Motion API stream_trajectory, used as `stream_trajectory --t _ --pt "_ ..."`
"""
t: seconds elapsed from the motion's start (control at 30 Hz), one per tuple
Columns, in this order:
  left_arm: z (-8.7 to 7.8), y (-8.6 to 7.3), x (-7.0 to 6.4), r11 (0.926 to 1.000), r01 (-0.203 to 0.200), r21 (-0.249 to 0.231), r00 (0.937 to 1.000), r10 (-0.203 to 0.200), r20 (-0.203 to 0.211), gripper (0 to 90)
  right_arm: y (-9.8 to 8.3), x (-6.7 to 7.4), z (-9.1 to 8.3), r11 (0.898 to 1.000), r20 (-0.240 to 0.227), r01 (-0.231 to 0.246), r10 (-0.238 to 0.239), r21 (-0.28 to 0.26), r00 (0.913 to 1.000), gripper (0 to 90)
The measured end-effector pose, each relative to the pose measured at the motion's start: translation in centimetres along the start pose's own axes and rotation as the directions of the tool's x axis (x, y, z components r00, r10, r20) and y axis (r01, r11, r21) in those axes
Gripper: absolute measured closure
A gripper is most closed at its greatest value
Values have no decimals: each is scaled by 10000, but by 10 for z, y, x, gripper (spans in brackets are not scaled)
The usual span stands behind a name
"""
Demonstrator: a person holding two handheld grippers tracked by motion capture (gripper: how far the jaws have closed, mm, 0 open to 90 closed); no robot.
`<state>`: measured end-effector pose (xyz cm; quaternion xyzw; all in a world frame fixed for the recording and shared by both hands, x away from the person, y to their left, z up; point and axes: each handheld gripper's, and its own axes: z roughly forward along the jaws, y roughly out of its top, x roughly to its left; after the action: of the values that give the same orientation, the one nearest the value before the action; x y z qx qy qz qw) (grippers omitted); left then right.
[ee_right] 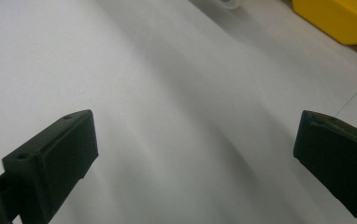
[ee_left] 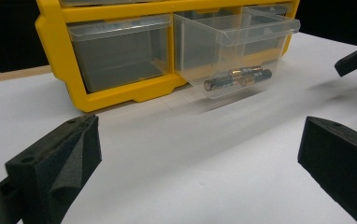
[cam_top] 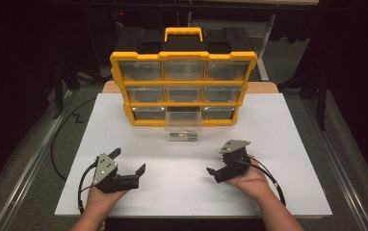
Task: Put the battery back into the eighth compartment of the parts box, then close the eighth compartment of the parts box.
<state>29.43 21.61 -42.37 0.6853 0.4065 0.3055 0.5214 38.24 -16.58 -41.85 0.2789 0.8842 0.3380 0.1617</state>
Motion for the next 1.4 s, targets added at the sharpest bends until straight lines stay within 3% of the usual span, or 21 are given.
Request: stream_trajectory --t 0.23,0.4,0.47,0.57,0.7,0.77,0.87,1.13,1.4 --pt "2 -1 0 9999 24 133 10000 -25 32 4 -10 3 -7 9918 264 -559 593 -1146 9979 9" --pt "6 -2 0 9996 38 265 10000 -41 82 4 -19 6 -13 9707 447 -1023 1146 -2175 9924 9" --pt "8 -3 0 9994 90 332 9999 -94 98 4 -20 5 -18 9649 394 -1014 1143 -2424 9927 9" --pt "9 -3 0 9992 130 370 9999 -133 71 4 -21 3 -22 9666 562 -839 1003 -2420 9934 10" --pt "10 -4 -2 9992 -19 412 9999 13 143 3 -24 2 -19 9628 477 -1091 1246 -2472 9911 15" --pt "8 -2 -3 9998 -72 206 9998 68 171 4 -24 1 -19 9589 480 -1233 1400 -2557 9890 15" --pt "7 -2 -2 9999 11 107 9999 -13 155 4 -25 2 -18 9601 558 -1214 1396 -2519 9886 18" --pt "10 -1 0 9997 233 -17 9995 -232 201 4 -23 2 -12 9578 309 -1413 1538 -2502 9876 155" --pt "5 2 -3 9994 282 -183 9991 -277 309 4 -20 6 -10 9427 306 -1750 1913 -2841 9811 341"
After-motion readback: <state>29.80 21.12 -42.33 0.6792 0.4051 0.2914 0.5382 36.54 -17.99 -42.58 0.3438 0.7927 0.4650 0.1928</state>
